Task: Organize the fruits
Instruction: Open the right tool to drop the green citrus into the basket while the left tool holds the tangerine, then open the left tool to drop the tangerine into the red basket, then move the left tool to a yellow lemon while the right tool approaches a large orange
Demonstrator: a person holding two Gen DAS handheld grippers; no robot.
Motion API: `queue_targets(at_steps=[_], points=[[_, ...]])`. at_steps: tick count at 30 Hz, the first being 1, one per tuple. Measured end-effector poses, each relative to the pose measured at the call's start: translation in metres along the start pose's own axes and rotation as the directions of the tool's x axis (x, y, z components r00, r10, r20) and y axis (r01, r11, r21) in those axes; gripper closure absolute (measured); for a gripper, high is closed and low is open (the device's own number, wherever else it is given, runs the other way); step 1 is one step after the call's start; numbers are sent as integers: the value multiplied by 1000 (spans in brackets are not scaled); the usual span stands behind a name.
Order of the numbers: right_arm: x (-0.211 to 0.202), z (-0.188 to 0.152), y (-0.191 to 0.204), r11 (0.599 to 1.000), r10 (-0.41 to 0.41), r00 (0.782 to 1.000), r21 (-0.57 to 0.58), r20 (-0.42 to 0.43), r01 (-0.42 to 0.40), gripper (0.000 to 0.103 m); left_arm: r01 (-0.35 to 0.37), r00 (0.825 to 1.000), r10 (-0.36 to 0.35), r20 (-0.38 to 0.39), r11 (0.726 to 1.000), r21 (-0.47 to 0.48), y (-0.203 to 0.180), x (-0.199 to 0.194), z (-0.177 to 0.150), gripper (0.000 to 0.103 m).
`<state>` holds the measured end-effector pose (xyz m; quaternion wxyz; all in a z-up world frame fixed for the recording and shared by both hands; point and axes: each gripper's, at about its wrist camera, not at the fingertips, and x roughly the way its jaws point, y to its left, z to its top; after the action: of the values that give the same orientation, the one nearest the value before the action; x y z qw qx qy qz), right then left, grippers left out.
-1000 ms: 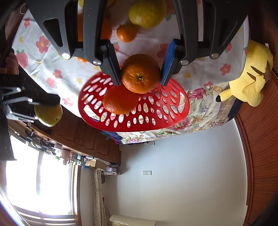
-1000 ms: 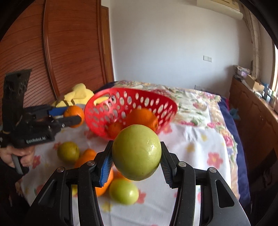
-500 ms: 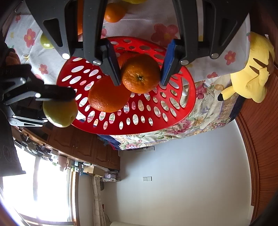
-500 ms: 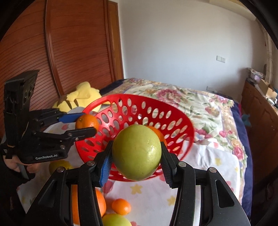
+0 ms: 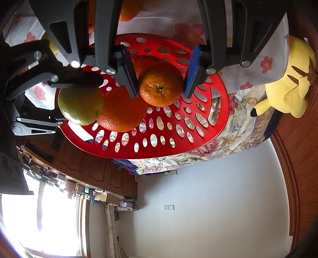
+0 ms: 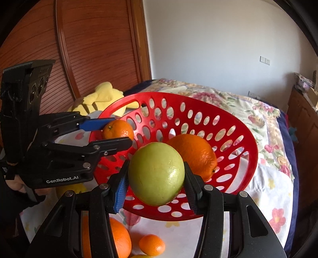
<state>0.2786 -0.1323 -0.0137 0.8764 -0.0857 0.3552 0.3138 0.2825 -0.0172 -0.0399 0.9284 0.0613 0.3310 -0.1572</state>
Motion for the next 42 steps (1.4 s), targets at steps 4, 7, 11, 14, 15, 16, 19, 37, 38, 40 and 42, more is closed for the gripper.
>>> queue_targets(at_steps=[4, 7, 11, 14, 15, 16, 19, 37, 38, 40, 42], points=[[4, 1, 3, 1000, -4, 1000, -6, 0, 4, 52, -4, 1000, 4, -5, 1000, 0, 0, 1, 0, 58], [5, 1, 3, 1000, -6, 1000, -6, 0, 6, 52, -10, 1000, 10, -7, 1000, 8, 0, 1, 1, 58], [2, 0, 2, 1000, 2, 1000, 4, 14, -2, 52, -11, 1000, 11, -8, 1000, 0, 3, 2, 1, 58], [-2, -1, 2, 1000, -4, 1000, 8, 24, 3, 52, -8, 1000, 7, -10, 1000, -8, 4, 3, 1, 58], [-3, -1, 1, 1000, -5, 1000, 10, 25, 4, 52, -9, 1000, 9, -11, 1000, -8, 3, 3, 1, 58], [-5, -2, 0, 1000, -7, 1000, 13, 28, 7, 52, -10, 1000, 10, -11, 1000, -7, 3, 4, 1, 58], [-10, -6, -4, 1000, -13, 999, 25, 34, 12, 52, -10, 1000, 10, -9, 1000, -9, 2, 4, 2, 58], [-35, -19, 1, 998, -42, 996, 55, 75, 38, 52, -20, 999, 20, 30, 1000, -22, -1, -21, 3, 52], [-38, -20, 2, 998, -45, 996, 55, 79, 41, 52, -19, 999, 20, 34, 999, -25, -1, -25, 1, 51], [-42, -23, 5, 997, -49, 995, 57, 82, 45, 52, -20, 999, 21, 39, 999, -29, -1, -31, -2, 50], [-46, -26, 7, 997, -54, 995, 63, 83, 48, 52, -17, 999, 19, 42, 999, -29, -2, -37, -6, 50]])
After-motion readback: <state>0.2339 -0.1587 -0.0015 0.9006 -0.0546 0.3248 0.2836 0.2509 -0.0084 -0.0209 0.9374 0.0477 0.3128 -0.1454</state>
